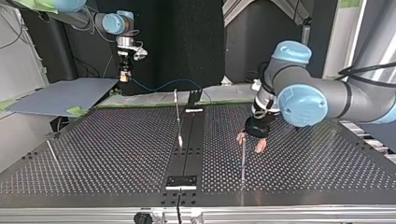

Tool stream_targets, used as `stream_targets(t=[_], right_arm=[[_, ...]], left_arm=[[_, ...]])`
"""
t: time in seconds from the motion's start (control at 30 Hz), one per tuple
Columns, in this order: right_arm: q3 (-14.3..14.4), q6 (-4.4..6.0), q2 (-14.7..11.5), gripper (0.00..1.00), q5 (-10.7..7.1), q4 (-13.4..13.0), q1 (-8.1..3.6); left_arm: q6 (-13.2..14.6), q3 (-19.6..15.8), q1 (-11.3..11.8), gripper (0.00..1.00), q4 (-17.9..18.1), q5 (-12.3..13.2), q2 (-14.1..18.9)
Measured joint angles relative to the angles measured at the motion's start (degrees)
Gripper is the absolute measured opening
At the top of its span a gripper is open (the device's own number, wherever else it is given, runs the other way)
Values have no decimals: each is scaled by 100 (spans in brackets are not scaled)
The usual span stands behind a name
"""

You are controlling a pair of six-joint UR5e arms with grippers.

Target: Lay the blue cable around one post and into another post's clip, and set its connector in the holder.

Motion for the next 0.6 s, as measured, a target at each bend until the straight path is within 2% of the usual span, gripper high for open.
stream_targets(t=[0.23, 0.6], right_arm=[[0, 5, 2, 0, 0, -1, -2], [-1, 13, 6, 0, 0, 0, -2]], left_arm=[[4, -68, 7, 100, 4, -96, 292], [229, -244, -7, 100, -165, -337, 818]])
